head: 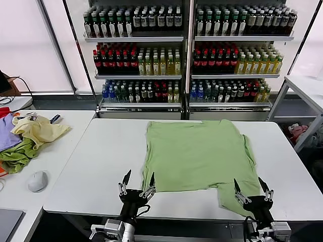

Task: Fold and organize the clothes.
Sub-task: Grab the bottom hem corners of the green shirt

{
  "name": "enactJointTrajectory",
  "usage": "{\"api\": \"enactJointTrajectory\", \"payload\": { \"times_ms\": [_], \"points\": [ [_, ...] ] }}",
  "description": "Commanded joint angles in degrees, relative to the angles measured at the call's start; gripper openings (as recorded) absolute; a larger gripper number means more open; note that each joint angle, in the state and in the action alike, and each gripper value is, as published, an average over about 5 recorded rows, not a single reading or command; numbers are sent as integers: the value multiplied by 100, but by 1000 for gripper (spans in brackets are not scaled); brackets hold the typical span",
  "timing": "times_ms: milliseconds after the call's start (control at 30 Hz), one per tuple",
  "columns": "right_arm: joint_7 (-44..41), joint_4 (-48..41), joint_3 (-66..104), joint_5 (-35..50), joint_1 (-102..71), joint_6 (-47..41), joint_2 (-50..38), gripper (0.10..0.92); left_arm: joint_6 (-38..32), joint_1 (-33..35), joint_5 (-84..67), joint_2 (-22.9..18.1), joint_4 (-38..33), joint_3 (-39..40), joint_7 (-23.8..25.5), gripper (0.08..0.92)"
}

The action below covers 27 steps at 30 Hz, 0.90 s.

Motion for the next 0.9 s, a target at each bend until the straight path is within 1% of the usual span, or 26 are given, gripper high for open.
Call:
{"api": "enactJointTrajectory", "payload": {
  "times_ms": [33, 167, 300, 467, 633, 700, 800, 900],
  "points": [
    [57, -21, 86, -34, -101, -415, -40, 823, 1002, -477, -397, 37, 300, 5, -281, 823],
    [82, -102, 18, -78, -111, -513, 40, 823, 1345, -740, -765, 166, 490, 21, -454, 823],
    [94, -266, 19, -103, -85, -505, 61, 823, 1372, -893, -710, 285, 735, 106, -496, 823],
    [87, -420, -5, -103, -68, -538, 51, 823, 1373, -1066, -696, 286, 1038, 217, -558, 823],
    [65, -432, -117, -103, -104, -588, 49, 821, 1365, -1073, -738, 287, 1040, 360, -556, 823],
    [62, -443, -145, -96, -98, -597, 54, 807, 1363, -1063, -738, 293, 1038, 406, -555, 823],
    [61, -474, -159, -54, -89, -592, 42, 746, 1361, -1045, -732, 292, 1068, 447, -562, 792],
    [70, -492, -167, 20, -84, -578, 17, 660, 1361, -1019, -799, 297, 1095, 465, -581, 714]
  ]
}}
